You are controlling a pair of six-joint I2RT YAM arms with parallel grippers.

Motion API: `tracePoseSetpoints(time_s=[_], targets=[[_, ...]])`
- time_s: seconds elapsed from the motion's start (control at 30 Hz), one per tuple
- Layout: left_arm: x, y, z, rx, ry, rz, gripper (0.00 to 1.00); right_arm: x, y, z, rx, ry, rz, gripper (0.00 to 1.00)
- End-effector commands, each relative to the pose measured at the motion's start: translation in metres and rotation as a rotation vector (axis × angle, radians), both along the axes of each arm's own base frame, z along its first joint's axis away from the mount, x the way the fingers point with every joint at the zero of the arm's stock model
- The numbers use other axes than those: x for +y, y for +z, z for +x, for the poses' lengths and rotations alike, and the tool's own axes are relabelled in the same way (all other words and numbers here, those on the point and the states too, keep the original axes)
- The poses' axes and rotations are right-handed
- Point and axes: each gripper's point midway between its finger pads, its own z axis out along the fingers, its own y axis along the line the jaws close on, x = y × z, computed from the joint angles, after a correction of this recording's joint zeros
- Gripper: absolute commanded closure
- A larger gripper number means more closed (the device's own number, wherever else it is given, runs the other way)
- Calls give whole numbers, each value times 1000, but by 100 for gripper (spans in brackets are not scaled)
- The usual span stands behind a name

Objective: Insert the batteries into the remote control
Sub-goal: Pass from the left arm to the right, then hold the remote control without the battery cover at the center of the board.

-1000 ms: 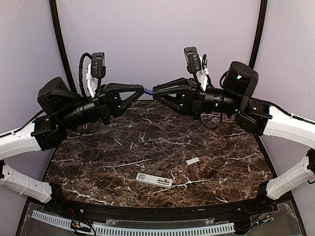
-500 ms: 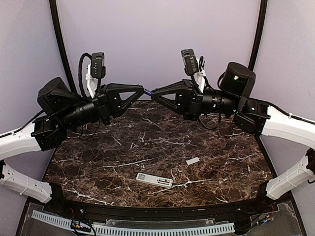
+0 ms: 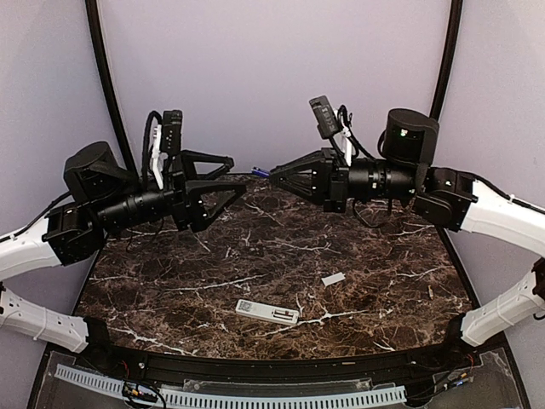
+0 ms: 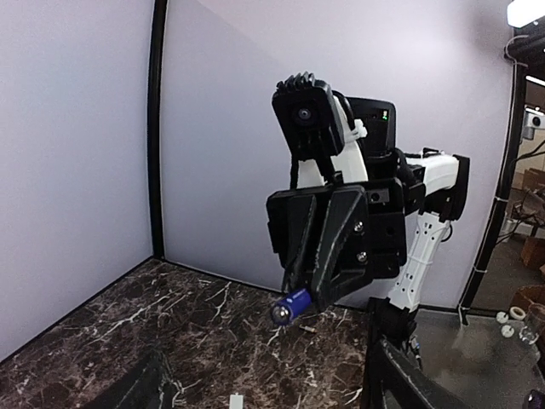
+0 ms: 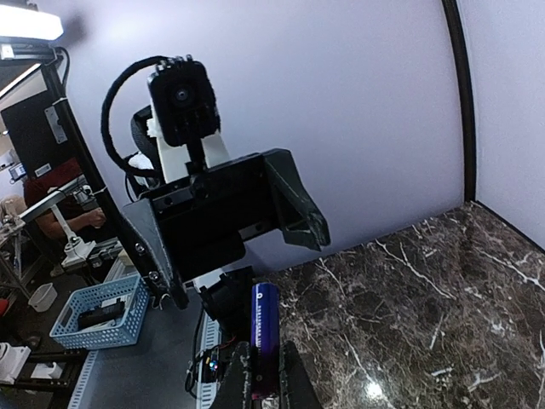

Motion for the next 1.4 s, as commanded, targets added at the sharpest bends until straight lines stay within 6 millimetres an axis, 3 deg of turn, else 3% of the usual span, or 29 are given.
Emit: tracePoseSetpoints(time_s=[0.0, 0.2, 0.3, 0.53, 0.63, 0.9, 1.03, 1.17, 1.37], targets=[[17, -65, 13, -183, 115, 373, 20, -29, -25, 18, 112, -128, -131, 100], [27, -202, 8, -295, -48, 917, 18, -49, -93, 33, 313, -236, -268, 100], [30, -241, 2, -296, -149, 1049, 16, -57, -126, 33, 395, -275, -317, 100], [23, -291, -12, -331, -316, 1107, 14, -85, -204, 24, 601, -372, -501, 100], [22, -318, -10, -286, -341, 1165, 14, -95, -224, 12, 663, -368, -501, 100], [19, -363, -9, -197, -399, 1268, 10, -119, -239, -3, 636, -374, -496, 100], [24, -388, -9, -136, -434, 1354, 8, -113, -245, -6, 636, -325, -501, 100], [17, -398, -8, -106, -442, 1348, 8, -104, -254, -9, 667, -277, -513, 100], [23, -412, -8, 10, -430, 1421, 11, -96, -267, -11, 703, -236, -536, 100]])
